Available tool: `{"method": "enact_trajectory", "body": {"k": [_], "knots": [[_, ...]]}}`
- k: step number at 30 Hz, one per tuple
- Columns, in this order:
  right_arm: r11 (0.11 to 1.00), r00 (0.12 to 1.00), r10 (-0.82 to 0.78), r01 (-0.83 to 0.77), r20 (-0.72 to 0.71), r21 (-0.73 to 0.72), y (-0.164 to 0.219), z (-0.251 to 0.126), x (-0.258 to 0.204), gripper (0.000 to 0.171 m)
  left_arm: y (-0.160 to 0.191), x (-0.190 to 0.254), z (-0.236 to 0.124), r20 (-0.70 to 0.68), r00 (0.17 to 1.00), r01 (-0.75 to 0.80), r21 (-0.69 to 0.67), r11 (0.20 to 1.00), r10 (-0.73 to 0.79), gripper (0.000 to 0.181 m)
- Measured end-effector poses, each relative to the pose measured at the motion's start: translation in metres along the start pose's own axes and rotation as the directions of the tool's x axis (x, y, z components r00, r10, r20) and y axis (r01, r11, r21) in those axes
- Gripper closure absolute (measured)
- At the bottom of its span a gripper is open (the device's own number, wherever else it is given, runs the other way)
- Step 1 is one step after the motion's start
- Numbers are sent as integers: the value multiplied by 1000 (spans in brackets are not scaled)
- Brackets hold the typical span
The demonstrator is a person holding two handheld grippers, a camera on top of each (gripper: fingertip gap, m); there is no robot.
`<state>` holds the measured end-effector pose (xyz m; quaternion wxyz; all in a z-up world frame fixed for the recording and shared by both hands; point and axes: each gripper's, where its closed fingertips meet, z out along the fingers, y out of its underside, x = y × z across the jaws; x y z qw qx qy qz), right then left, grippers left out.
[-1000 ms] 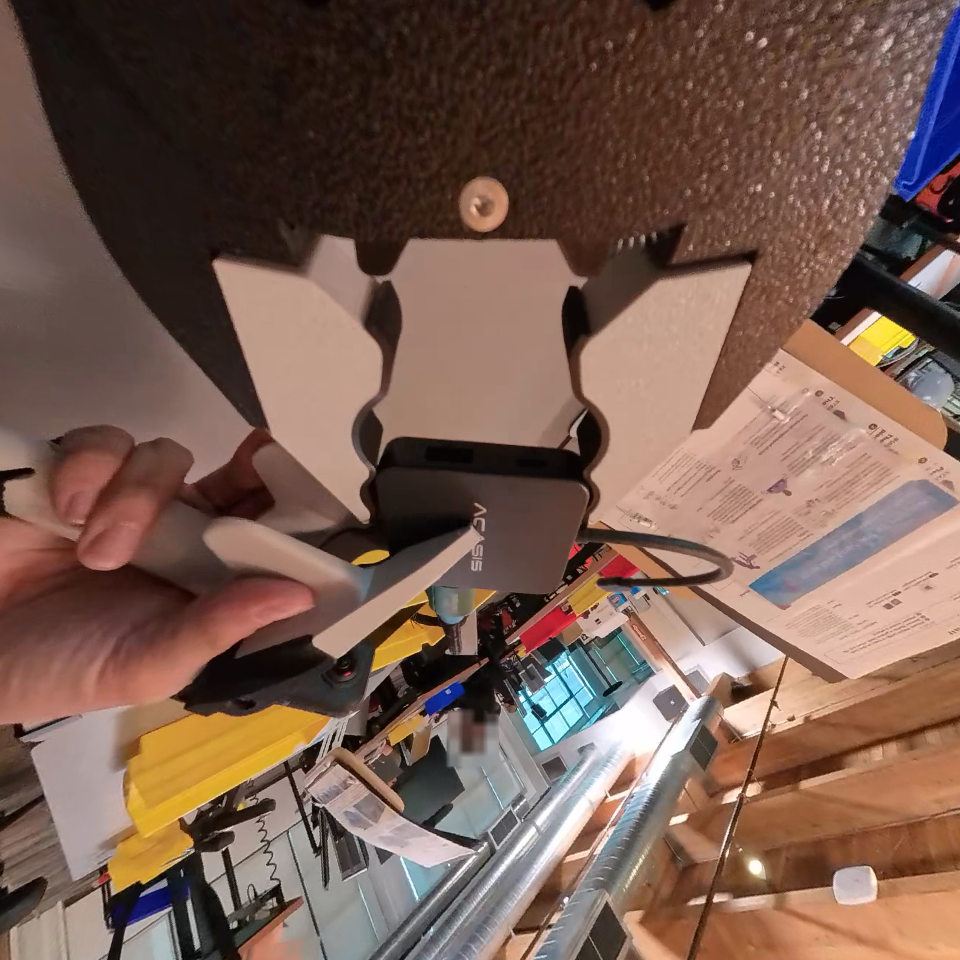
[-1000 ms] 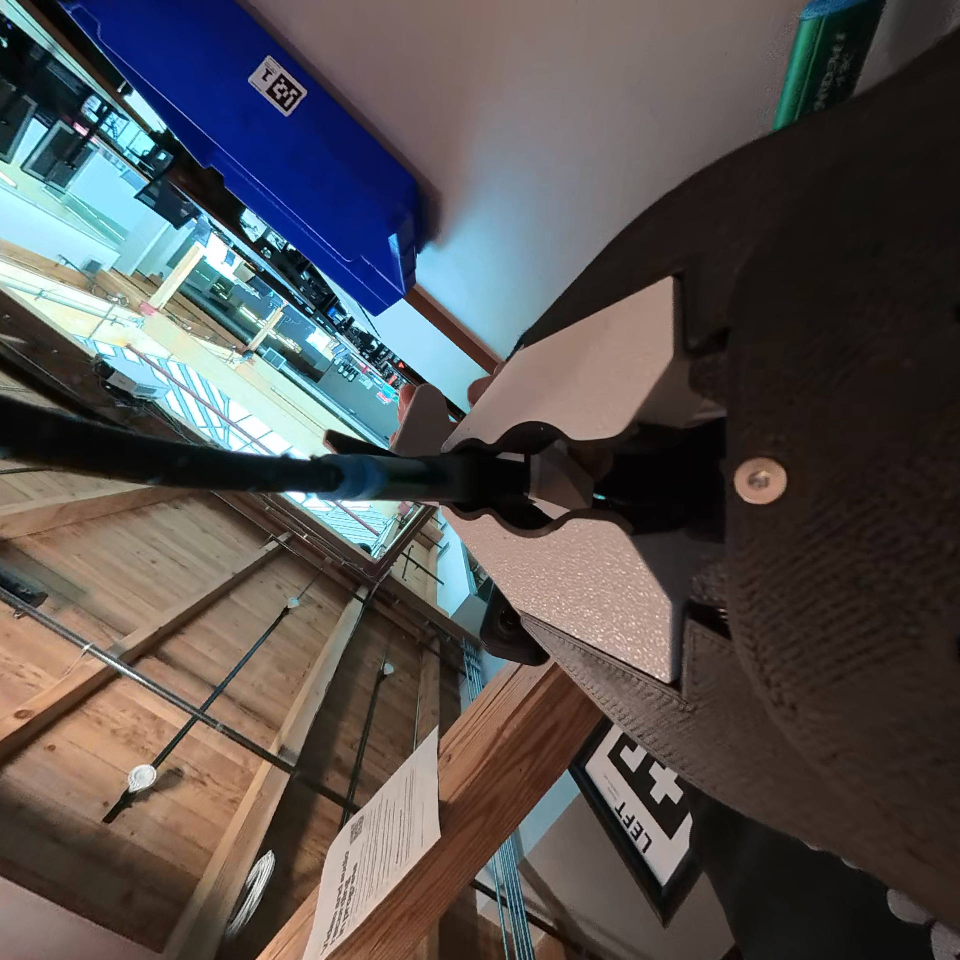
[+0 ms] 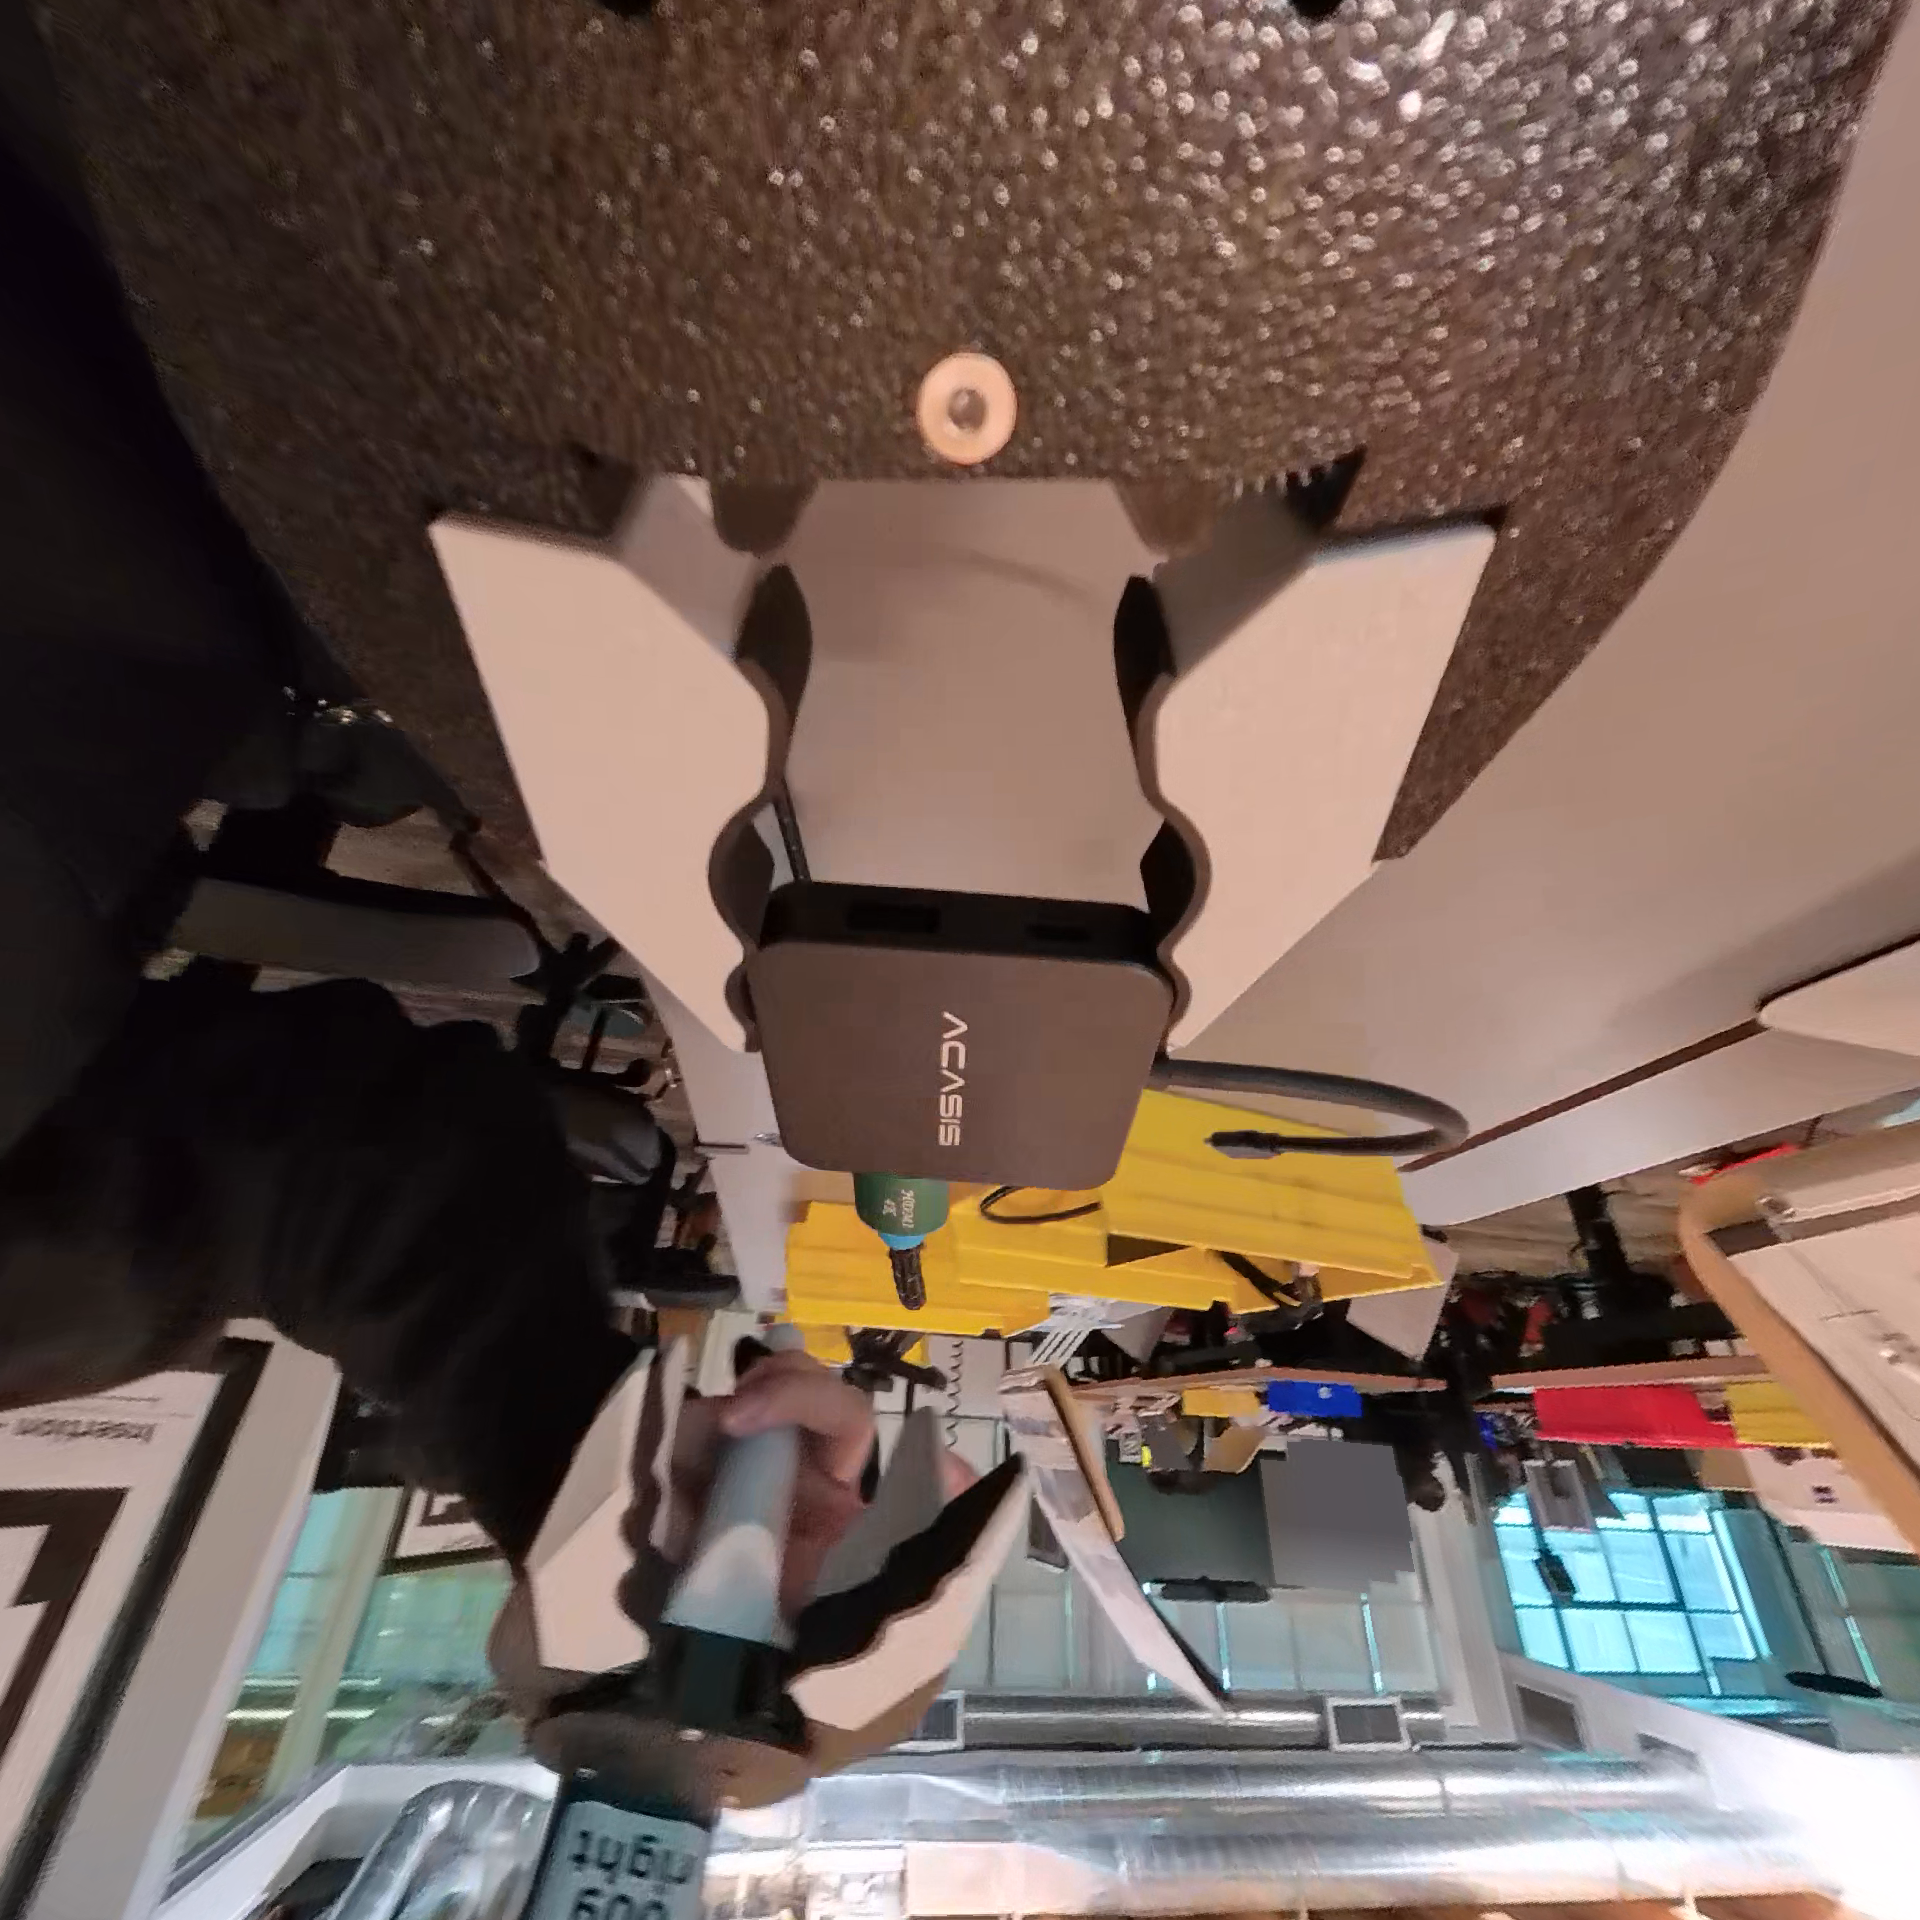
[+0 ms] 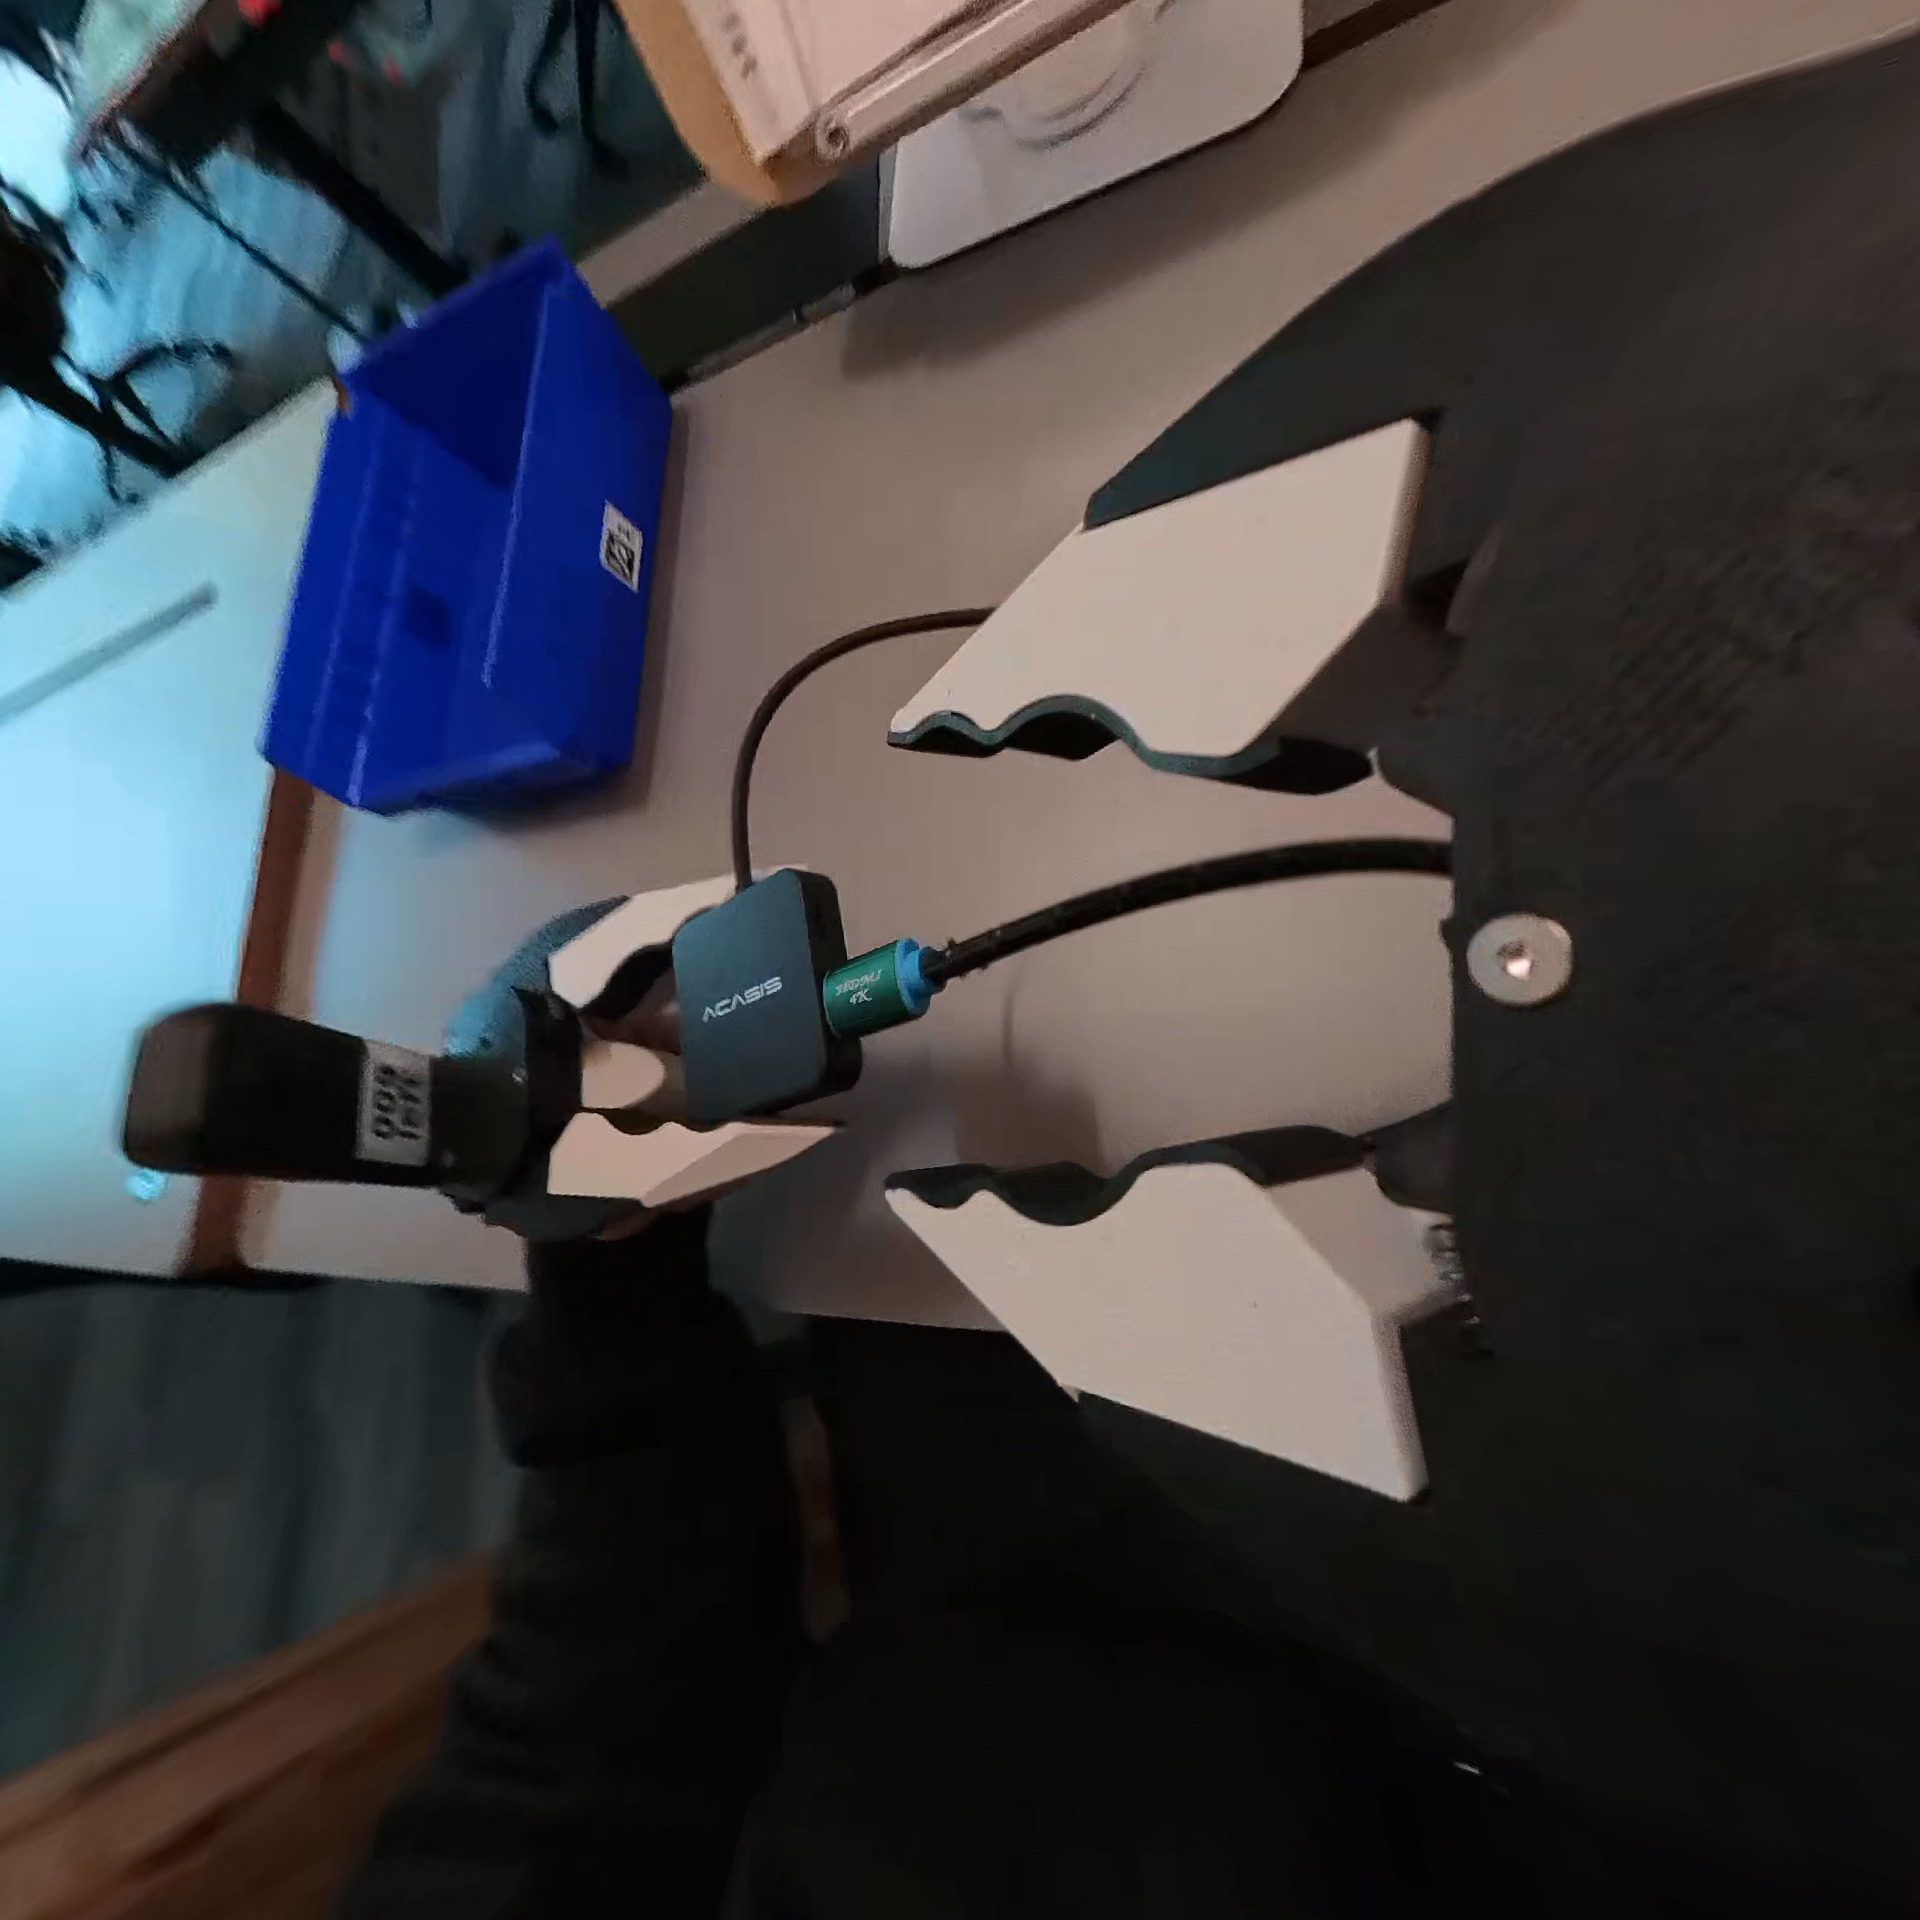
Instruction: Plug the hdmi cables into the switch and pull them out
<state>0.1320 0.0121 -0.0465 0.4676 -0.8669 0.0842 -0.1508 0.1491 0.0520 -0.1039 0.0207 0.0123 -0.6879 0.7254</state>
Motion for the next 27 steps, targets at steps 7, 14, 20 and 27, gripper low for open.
{"method": "enact_trajectory", "body": {"k": [7,14,20,27], "knots": [[999,965,-29,21,261,33,-27,28,-13,127,-31,11,-13,-5,998,-67,77,995,67,111],[995,949,-92,73,303,72,-24,48,-23,147,-39,12,-24,7,995,-102,111,989,102,111],[987,944,-36,-17,329,157,-34,45,-23,150,-42,15,-20,13,991,-133,128,983,133,111],[982,944,-23,-41,330,186,-35,42,-27,152,-44,17,-20,22,988,-153,130,980,152,111]]}}
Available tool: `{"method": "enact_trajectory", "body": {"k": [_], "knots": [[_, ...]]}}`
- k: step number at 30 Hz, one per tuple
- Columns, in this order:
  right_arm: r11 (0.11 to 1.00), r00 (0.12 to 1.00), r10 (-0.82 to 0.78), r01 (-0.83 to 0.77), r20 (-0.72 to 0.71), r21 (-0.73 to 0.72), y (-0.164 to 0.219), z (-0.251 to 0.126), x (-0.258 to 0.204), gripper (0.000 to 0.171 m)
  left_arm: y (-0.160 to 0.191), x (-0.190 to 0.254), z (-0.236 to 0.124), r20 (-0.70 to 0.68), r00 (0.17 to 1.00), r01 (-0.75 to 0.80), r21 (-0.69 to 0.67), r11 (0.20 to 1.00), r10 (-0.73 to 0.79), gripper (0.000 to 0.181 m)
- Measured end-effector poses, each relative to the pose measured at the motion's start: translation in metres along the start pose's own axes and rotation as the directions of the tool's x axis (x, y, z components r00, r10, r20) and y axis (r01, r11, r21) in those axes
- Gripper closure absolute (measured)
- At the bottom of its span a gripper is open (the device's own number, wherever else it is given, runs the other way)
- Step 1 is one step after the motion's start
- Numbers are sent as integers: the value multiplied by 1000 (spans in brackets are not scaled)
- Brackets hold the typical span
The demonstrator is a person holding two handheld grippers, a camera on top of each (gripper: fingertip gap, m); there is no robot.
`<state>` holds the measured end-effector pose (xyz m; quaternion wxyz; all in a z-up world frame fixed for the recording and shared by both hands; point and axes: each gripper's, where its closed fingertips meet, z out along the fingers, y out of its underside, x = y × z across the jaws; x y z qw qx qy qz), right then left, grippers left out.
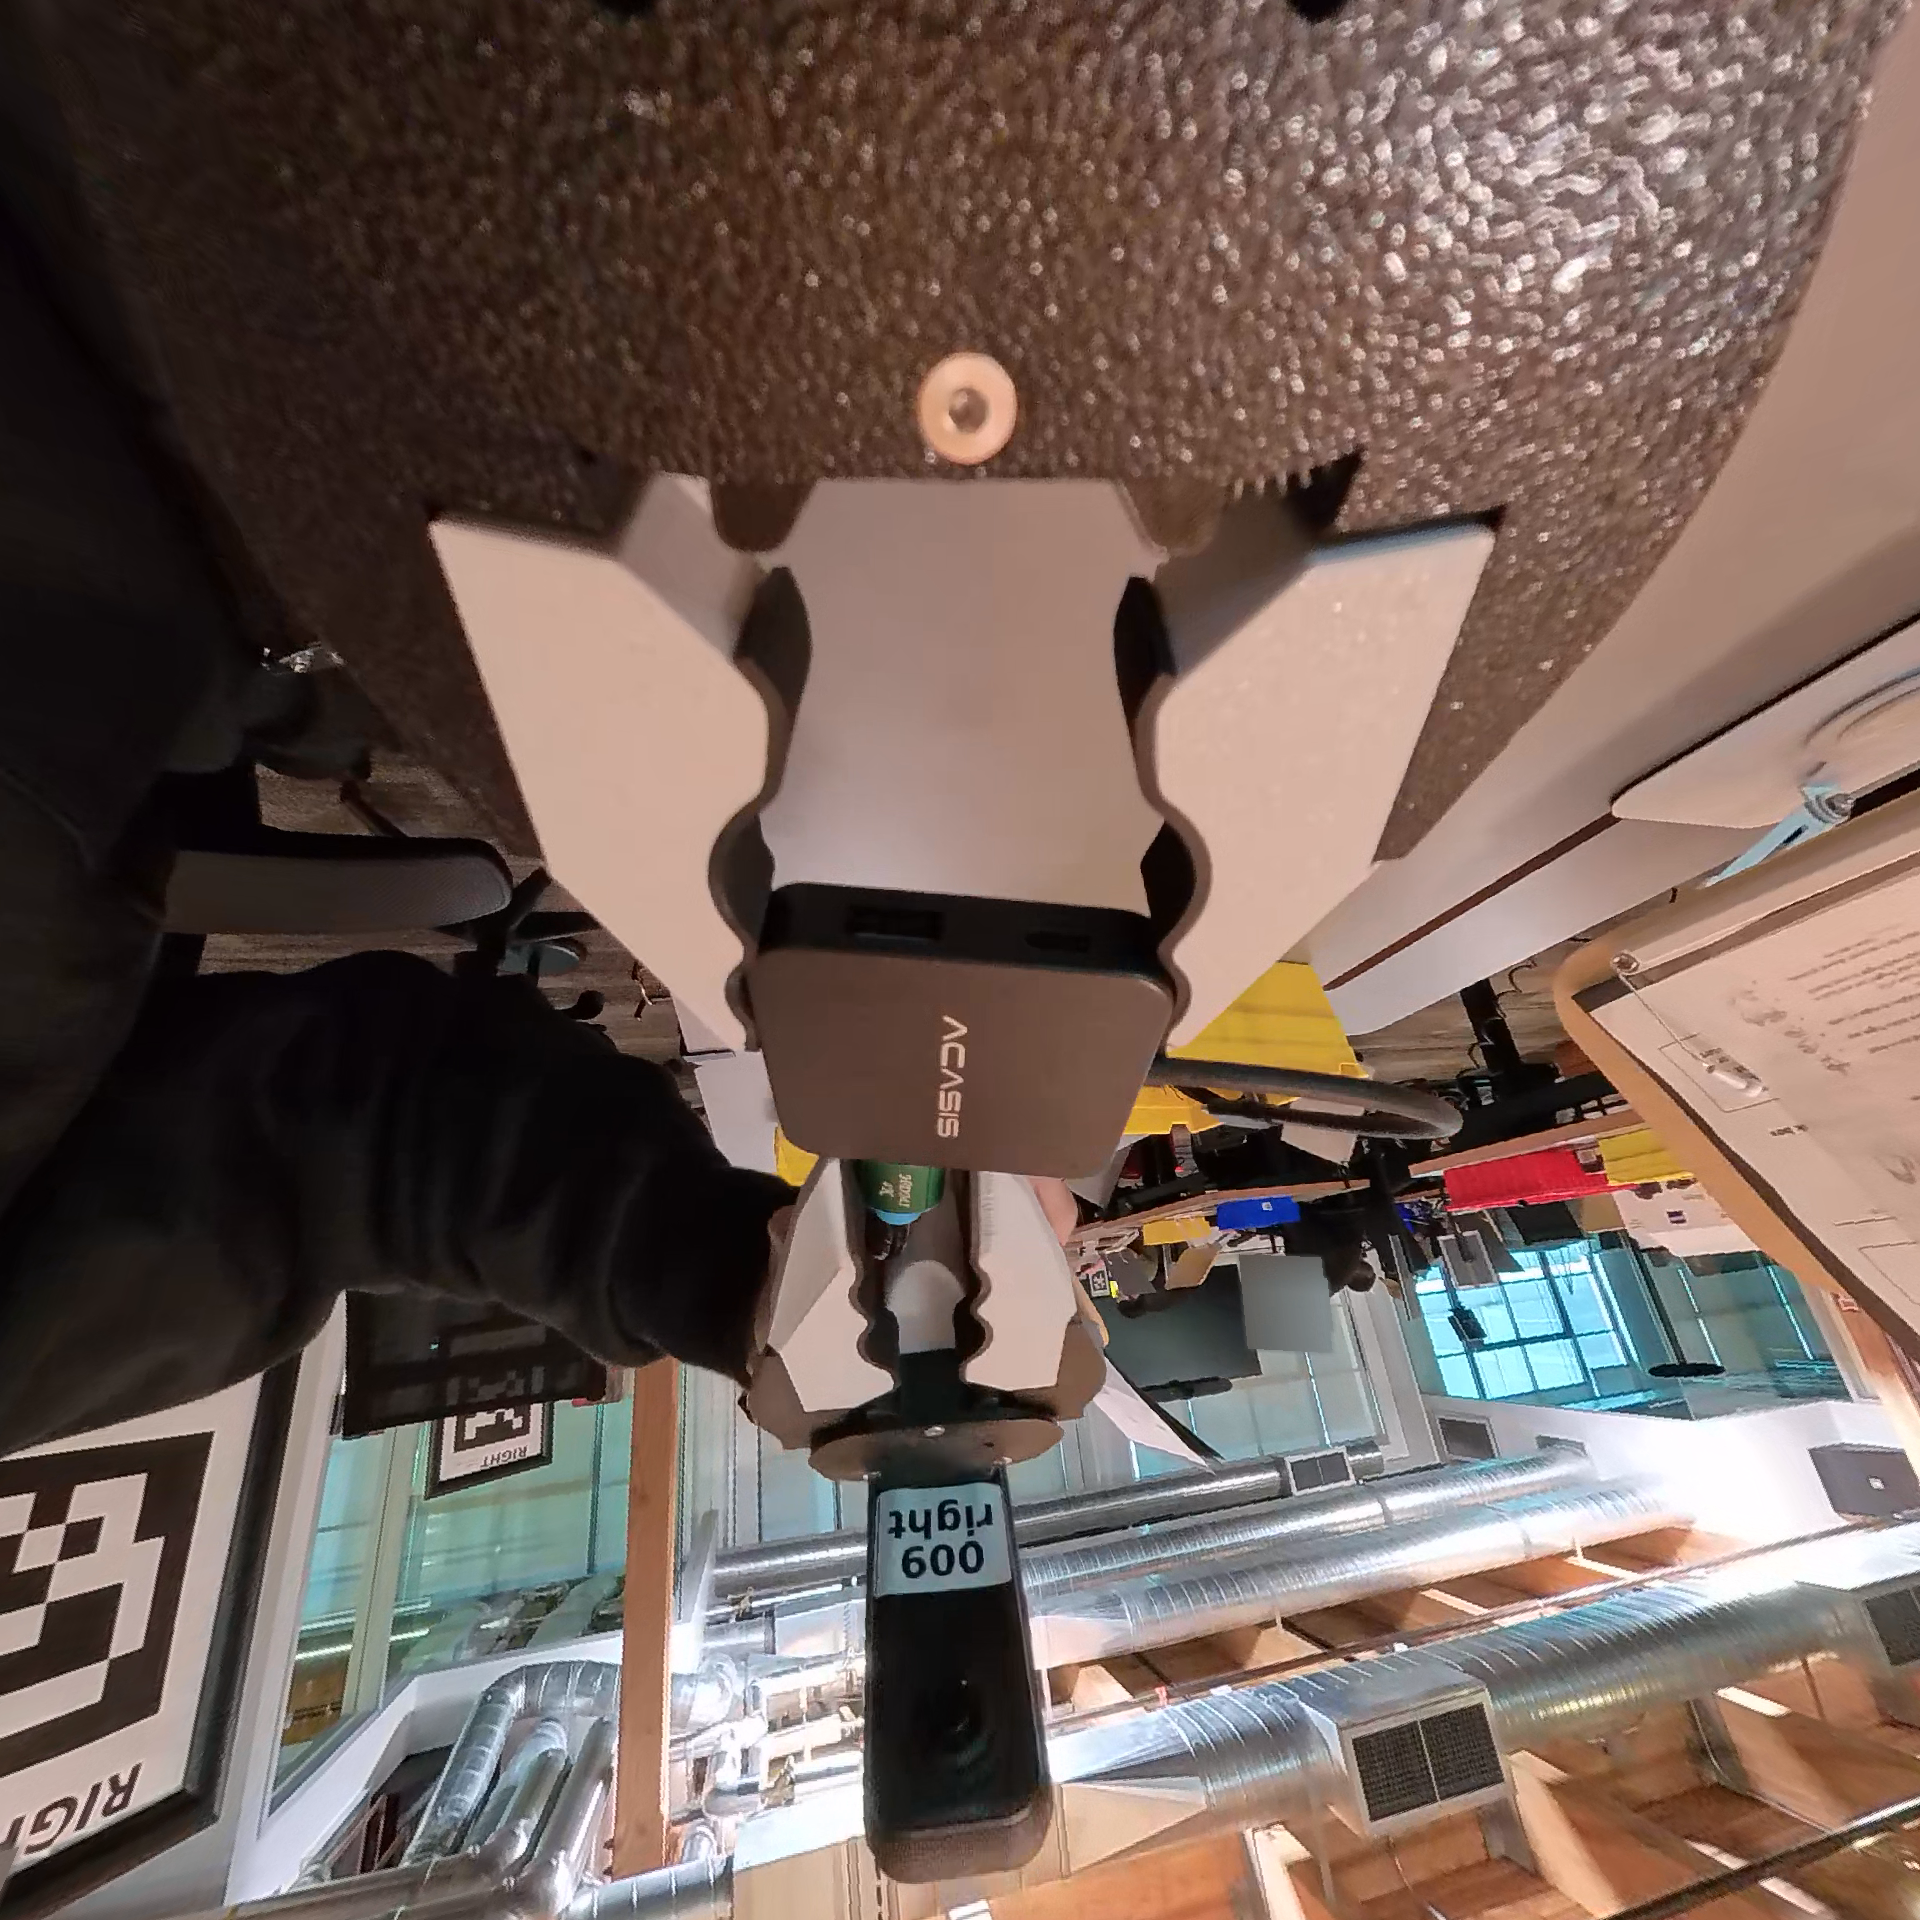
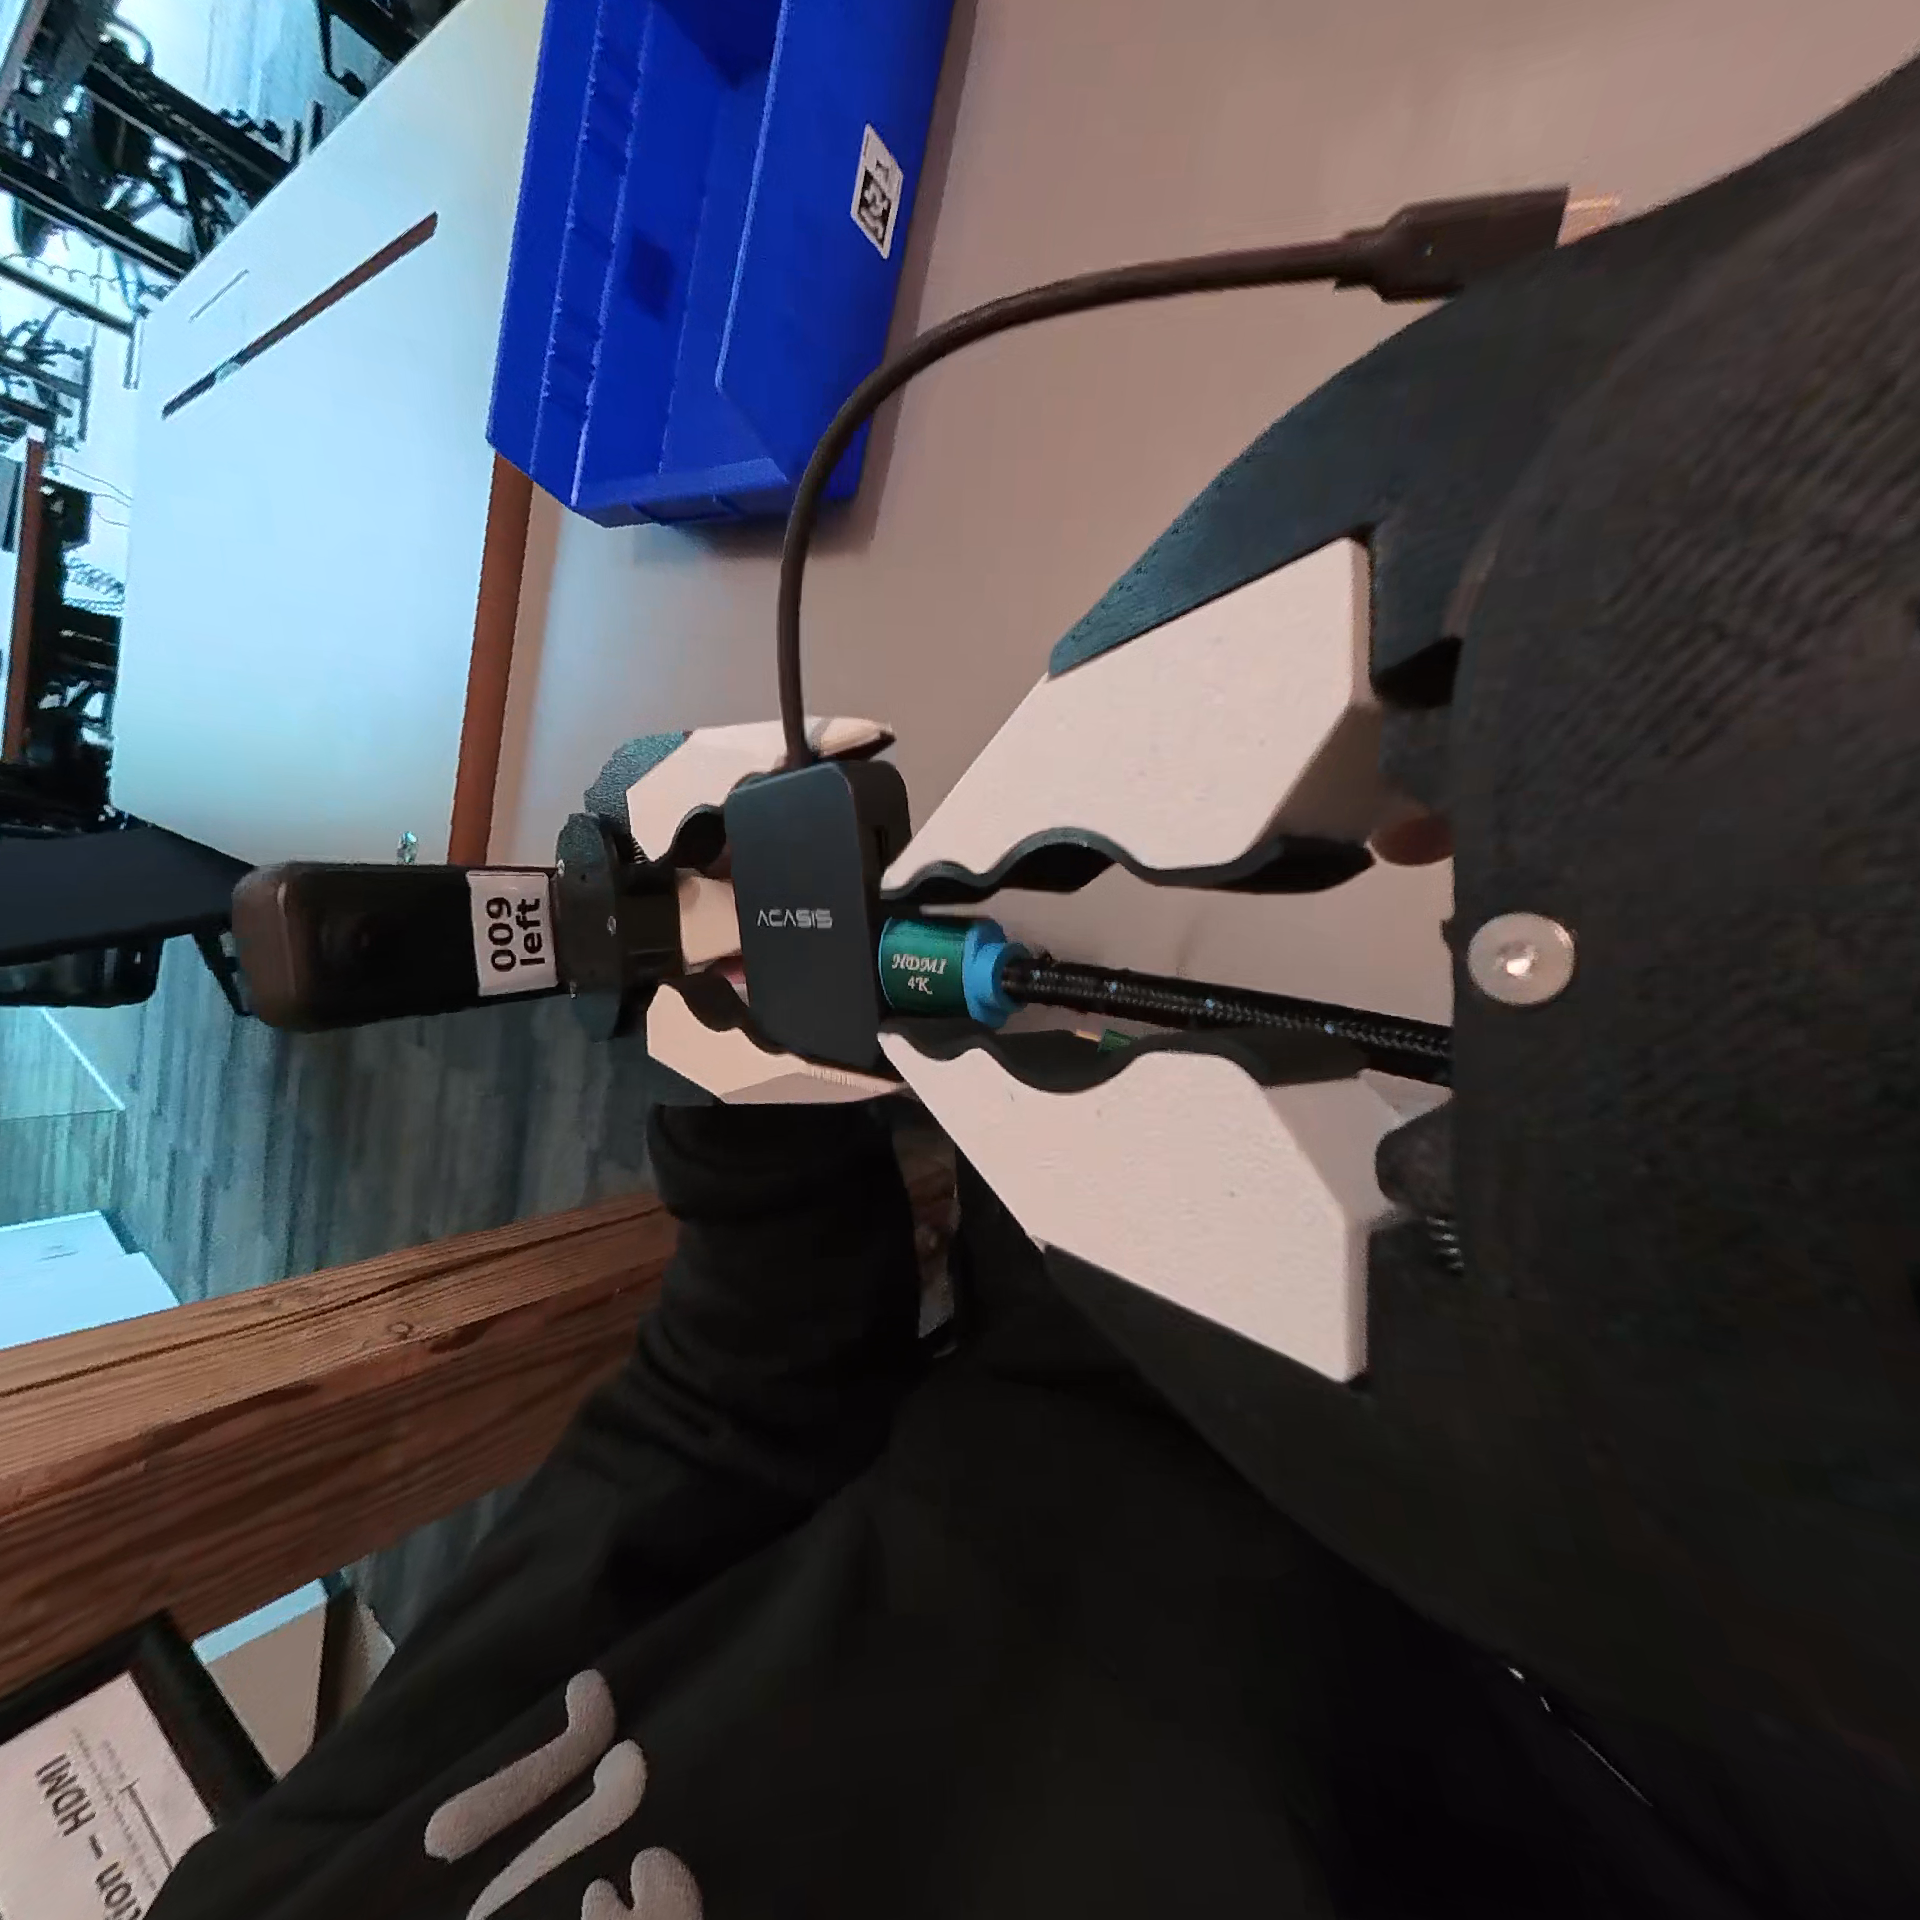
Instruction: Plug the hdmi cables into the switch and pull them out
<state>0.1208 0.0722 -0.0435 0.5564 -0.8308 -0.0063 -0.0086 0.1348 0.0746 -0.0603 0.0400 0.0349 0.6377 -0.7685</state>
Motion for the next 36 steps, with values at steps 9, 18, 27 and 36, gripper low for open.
{"method": "enact_trajectory", "body": {"k": [9,18,27,36], "knots": [[999,999,33,-34,-36,-5,1,3,-1,154,3,-1,-1,-4,1000,-11,-1,1000,11,111],[990,988,-87,70,-130,-125,13,-5,-5,160,15,5,2,-16,998,-69,-82,994,68,113],[981,928,-150,183,-343,66,-14,-103,8,123,-26,-30,-57,161,987,-38,86,996,24,111],[987,970,-147,156,-194,34,7,-14,4,123,-3,-4,-6,24,1000,4,71,997,-6,111]]}}
